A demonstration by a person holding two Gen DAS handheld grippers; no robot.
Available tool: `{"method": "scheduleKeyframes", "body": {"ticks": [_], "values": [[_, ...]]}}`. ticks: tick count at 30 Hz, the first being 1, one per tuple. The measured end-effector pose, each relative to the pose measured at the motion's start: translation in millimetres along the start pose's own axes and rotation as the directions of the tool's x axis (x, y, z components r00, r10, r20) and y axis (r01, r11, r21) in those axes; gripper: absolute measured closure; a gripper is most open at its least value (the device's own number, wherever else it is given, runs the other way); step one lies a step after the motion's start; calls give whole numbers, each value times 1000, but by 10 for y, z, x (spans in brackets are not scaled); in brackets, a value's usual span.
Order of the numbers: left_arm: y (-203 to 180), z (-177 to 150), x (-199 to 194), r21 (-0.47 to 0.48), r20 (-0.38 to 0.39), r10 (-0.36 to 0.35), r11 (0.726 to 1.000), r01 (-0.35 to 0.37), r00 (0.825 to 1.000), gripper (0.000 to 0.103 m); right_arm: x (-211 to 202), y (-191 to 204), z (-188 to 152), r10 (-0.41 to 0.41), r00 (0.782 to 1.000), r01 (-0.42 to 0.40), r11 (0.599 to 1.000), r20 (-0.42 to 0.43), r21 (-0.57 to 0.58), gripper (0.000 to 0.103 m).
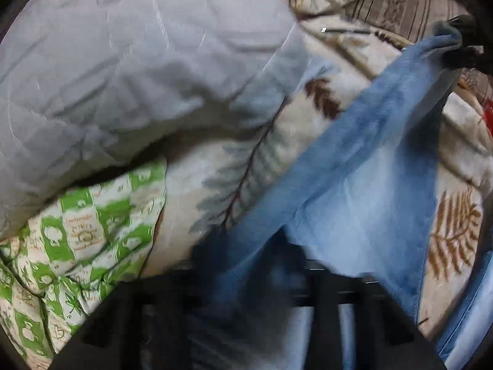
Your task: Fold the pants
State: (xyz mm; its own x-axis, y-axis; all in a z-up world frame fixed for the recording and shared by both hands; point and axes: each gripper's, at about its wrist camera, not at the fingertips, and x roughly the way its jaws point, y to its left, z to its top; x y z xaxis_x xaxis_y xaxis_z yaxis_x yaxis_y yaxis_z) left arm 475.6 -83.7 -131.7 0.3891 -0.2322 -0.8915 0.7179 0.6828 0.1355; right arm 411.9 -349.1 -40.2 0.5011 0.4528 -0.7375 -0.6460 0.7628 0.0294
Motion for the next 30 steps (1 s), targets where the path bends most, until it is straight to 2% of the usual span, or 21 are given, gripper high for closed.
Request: {"method": "scheduleKeyframes", "body": {"ticks": [2,3,7,13,18,23,29,30], "values": [[34,-39,1,-8,-1,-34,999,34,999,92,33,7,-6,-5,1000,5,1000,-4,-1,90],[32,-62,-5,-1,2,-33,999,33,999,94,44,5,-9,-8,1000,8,1000,-4,1,90],[-50,-125,-144,15,31,13,1000,-14,999,97,22,-6,-4,-25,1000,25,999,6,22,90],[-393,-191,-803,55,110,120,990,-126,987,97,-302,100,-18,-109,994,108,994,19,26,90],[-855,-271,-1358,79,128,217,970,-228,968,97,-639,366,-91,-195,981,195,981,11,-6,90],[-1395,-463,-1767,22,146,292,954,-298,945,97,-1007,636,-263,-235,972,235,972,6,-29,90],[-2104,-765,-1923,-72,186,381,924,-375,906,97,-1137,939,-637,-317,949,312,938,-9,-152,90],[-2162,-793,-1912,-92,188,380,925,-369,905,97,-1103,952,-696,-326,945,319,932,-13,-173,90]]}}
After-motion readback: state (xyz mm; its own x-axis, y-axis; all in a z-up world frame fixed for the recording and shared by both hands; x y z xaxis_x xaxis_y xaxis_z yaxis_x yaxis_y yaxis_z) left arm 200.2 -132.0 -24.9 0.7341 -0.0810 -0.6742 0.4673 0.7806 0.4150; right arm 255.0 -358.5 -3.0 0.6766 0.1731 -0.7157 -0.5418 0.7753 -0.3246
